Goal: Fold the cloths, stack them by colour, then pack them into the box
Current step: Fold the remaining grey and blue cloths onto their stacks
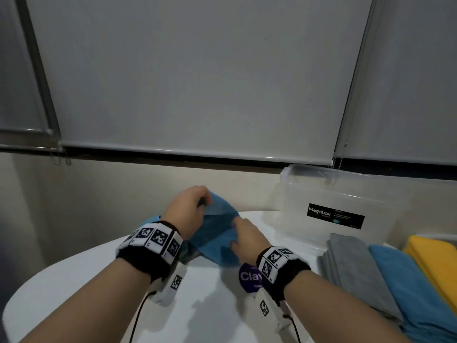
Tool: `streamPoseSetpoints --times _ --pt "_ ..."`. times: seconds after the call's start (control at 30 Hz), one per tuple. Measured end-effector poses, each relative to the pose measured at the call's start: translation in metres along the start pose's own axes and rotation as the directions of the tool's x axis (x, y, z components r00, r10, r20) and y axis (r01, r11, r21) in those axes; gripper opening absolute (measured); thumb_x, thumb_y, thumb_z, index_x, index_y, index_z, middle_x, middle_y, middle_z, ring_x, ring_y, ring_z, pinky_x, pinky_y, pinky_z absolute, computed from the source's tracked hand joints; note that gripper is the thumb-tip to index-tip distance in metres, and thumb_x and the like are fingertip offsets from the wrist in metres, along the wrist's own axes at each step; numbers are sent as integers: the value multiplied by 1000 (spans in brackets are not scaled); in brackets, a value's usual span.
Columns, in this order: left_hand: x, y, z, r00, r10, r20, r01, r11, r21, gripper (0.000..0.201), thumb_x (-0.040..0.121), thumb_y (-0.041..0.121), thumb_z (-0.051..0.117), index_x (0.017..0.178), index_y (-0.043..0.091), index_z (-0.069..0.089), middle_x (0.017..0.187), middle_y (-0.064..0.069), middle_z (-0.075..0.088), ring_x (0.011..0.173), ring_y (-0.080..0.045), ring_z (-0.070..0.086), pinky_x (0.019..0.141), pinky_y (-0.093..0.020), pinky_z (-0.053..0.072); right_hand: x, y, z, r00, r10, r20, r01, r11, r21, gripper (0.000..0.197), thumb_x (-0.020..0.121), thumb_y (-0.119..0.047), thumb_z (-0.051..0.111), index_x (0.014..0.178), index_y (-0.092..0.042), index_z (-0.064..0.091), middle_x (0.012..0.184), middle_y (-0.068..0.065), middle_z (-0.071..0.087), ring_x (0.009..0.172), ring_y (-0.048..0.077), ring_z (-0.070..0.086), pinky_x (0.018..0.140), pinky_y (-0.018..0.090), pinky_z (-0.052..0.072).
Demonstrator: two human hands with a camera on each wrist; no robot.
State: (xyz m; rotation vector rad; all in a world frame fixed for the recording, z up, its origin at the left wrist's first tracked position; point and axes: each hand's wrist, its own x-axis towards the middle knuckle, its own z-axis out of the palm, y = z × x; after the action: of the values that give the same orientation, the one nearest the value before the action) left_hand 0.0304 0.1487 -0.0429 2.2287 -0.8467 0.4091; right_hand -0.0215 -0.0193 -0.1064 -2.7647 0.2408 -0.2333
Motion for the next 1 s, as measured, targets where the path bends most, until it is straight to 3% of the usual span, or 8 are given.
streamPoseSetpoints --times 0.1,0.2,0.3,0.43,0.53,0.67,0.87,1.0 --pt "1 31 -34 986 166 -25 -167 985 -38 32 79 -8 50 82 22 59 87 2 63 84 -17 59 79 -27 48 -8 -19 -29 956 -27 -292 62 992 114 72 85 -32 65 144 -21 24 139 5 32 127 27 36 103 43 37" --pt "0 57 -66 960 267 -81 -269 963 -4 38 79 -11 51 79 26 60 82 9 63 80 -4 58 76 -11 42 -19 -31 -61 953 -34 -300 75 989 125 70 84 -31 66 143 -28 29 143 2 27 130 24 31 104 43 32" --pt "-2 79 -99 954 266 -138 -263 964 36 39 82 -9 50 84 28 62 85 11 63 79 -1 57 74 -10 40 -29 -30 -85 959 -56 -280 96 986 133 14 85 -18 55 96 -25 58 111 1 51 108 26 49 90 42 41" --pt "-10 90 -136 949 196 -248 -195 980 29 33 83 -8 54 96 17 71 90 5 65 83 -8 59 80 -13 43 -49 -12 -120 957 -22 -289 88 972 218 24 80 -12 54 66 -23 38 74 -2 51 77 24 52 59 24 41" --pt "-22 91 -160 931 131 -342 -129 991 27 27 83 0 60 100 17 72 88 -4 67 80 -17 60 81 -28 50 -70 9 -148 959 -17 -283 63 986 155 25 82 -8 55 66 -22 43 76 0 54 74 19 51 51 18 32" --pt "-44 92 -180 912 42 -407 -25 999 47 20 85 6 64 103 13 72 88 -7 64 79 -17 55 74 -22 40 -99 29 -188 951 19 -309 39 983 179 27 84 -7 60 65 -25 52 73 -4 56 71 13 51 54 20 36" --pt "-76 84 -191 930 32 -367 8 994 108 16 84 7 66 97 17 68 89 -10 67 68 -20 55 71 -26 41 -143 44 -237 942 37 -334 84 937 340 15 87 -2 61 80 -15 59 77 3 57 72 16 52 64 29 46" --pt "-97 82 -200 948 20 -317 -36 998 -45 23 83 8 70 98 26 66 95 -7 67 72 -23 63 71 -33 53 -176 45 -252 938 -3 -347 168 878 448 8 88 4 58 88 -4 55 80 12 55 75 21 54 62 30 48"
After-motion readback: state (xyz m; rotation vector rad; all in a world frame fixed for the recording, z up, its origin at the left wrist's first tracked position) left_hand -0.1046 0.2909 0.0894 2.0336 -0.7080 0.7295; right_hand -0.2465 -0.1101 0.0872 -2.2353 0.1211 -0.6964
